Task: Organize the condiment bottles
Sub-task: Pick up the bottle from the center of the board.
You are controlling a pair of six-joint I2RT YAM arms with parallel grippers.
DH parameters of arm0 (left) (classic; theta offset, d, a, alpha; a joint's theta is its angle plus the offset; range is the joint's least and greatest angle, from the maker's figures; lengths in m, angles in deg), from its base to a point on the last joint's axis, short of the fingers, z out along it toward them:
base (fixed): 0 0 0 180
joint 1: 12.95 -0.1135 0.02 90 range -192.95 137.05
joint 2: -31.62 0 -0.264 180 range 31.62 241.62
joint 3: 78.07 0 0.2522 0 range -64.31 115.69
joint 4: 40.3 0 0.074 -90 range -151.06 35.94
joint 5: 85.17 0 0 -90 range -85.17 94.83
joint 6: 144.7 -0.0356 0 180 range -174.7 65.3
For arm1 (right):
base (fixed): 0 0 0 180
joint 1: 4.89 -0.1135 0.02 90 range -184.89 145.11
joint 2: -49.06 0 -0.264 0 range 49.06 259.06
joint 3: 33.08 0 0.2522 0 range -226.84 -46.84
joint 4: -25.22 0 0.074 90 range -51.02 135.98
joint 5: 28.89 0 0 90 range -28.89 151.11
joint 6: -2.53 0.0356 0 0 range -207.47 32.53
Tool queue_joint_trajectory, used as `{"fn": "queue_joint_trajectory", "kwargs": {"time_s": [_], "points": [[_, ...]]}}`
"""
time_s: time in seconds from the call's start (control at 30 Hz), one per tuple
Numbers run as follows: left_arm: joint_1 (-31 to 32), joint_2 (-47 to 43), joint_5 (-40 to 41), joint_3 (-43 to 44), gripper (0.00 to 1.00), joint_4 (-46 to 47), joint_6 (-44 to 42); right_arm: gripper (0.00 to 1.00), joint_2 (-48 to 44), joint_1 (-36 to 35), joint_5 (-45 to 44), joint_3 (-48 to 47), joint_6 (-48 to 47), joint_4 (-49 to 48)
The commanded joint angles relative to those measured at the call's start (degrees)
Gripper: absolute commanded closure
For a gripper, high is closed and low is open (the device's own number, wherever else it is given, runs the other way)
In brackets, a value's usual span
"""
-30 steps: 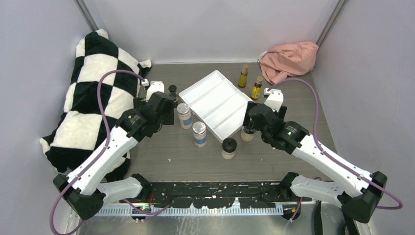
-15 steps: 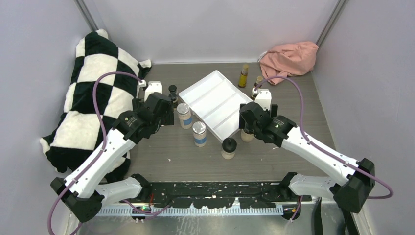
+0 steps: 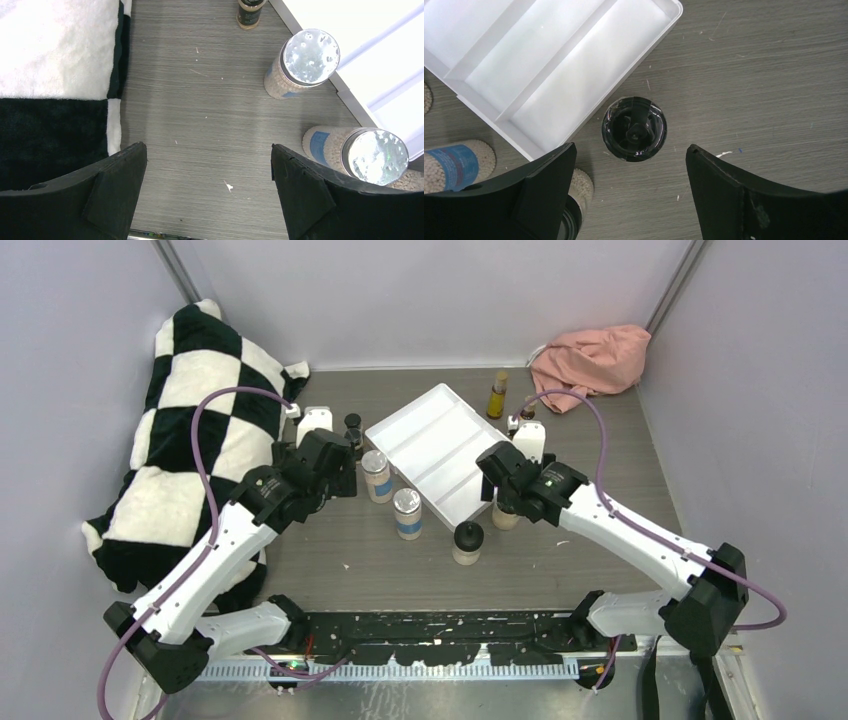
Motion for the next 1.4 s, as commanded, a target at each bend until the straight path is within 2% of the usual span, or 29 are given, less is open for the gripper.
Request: {"fn": "queue_joint_trajectory", "kwargs": {"time_s": [0.0, 0.23, 0.4, 0.63, 1.13, 1.37], "points": [[0.2, -0.3, -0.3, 1.1, 0.05, 0.3, 0.7, 0.13, 1.4, 1.6, 2.7, -2.1, 3.5, 0.7], [0.2, 0.8, -0.4, 2.3, 0.05, -0.1, 0.3, 0.12, 1.7, 9.7, 11.1, -1.4, 5.2, -0.8], [0.2, 2.0, -0.8, 3.4, 0.05, -0.1, 0.2, 0.12, 3.1, 12.8, 15.0, -2.4, 6.2, -0.1], [0.2, 2.7, -1.4, 3.9, 0.05, 0.2, 0.6, 0.12, 5.9, 13.3, 19.3, -3.2, 7.1, -0.1], [0.1, 2.3, -1.5, 3.1, 0.05, 0.5, 0.4, 0.15, 8.9, 13.4, 19.4, -2.9, 8.2, 0.3], [0.1, 2.4, -1.6, 2.8, 0.05, 0.8, 0.3, 0.20, 9.5, 13.5, 19.5, -2.5, 8.4, 0.1]]}}
